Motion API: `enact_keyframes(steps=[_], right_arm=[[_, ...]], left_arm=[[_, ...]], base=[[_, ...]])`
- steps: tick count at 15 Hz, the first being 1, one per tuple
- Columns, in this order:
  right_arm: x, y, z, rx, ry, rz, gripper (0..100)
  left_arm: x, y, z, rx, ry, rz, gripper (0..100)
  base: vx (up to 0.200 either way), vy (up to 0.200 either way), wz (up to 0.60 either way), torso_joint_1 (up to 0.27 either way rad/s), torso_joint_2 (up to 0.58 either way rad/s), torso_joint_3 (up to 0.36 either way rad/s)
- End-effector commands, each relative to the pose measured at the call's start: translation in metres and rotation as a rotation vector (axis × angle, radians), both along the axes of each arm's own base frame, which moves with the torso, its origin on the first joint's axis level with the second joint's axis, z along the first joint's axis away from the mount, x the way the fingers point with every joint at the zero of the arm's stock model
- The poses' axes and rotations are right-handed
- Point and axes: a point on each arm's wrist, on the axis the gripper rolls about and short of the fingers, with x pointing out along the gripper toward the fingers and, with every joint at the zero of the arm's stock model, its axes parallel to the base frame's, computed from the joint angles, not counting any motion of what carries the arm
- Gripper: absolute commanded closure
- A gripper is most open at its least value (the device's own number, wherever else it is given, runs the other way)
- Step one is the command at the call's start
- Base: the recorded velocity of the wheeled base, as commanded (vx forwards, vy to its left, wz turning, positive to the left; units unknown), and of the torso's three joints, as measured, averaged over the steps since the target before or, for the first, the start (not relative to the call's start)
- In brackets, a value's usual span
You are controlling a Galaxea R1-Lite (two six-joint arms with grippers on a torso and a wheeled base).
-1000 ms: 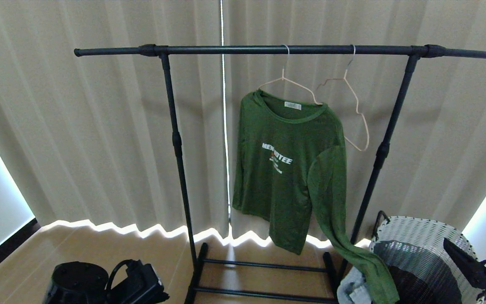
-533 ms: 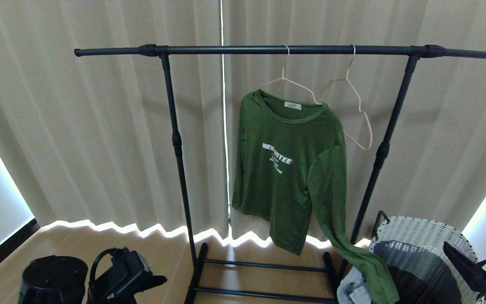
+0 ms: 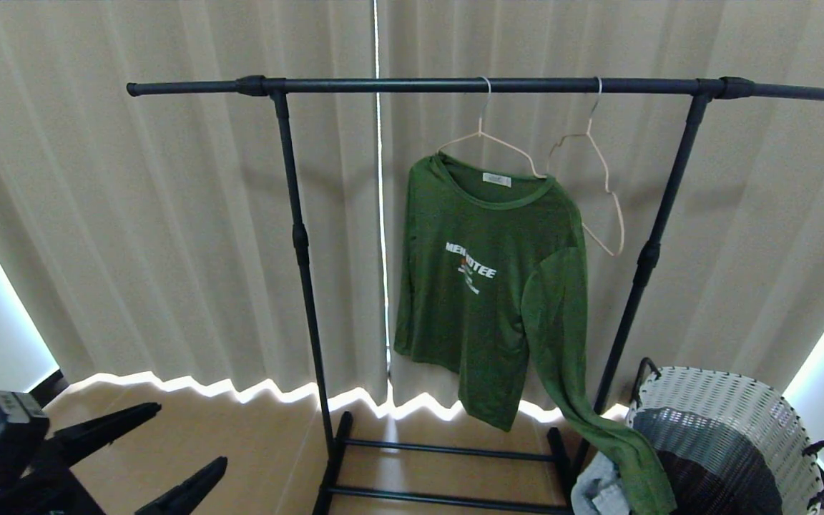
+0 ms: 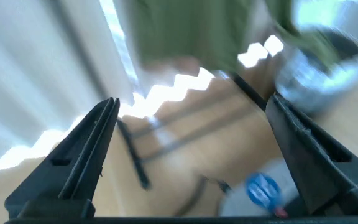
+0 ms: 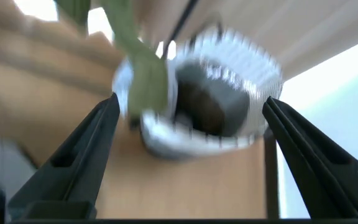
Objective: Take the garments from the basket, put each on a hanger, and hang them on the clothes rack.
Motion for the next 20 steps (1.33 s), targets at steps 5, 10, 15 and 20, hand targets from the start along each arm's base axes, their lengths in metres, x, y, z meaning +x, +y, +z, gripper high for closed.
enact_keyframes(steps=[5,10,15,20], right_arm=[[0.0031,-0.0067,-0.0064,-0.070,0.108,-0.058,0],[0.0027,-0.0069,-0.0073,-0.072,0.116,-0.058,0],[0.0048,-0.0065,-0.0086,-0.076,0.131,-0.058,0],[0.0097,-0.0053,-0.0105,-0.081,0.160,-0.056,0]], left_arm=[[-0.0255,0.0087,0.0114,-0.022,-0.124,0.034,0],[-0.0250,0.0082,0.0105,-0.014,-0.118,0.027,0],[-0.0254,0.0082,0.0073,0.003,-0.092,0.025,0],[-0.0241,0.0082,0.0023,0.015,-0.042,0.027,0]], base=[[0.000,0.000,0.00,0.000,0.00,0.000],[0.000,0.000,0.00,0.000,0.00,0.000],[0.000,0.000,0.00,0.000,0.00,0.000],[0.000,0.000,0.00,0.000,0.00,0.000]])
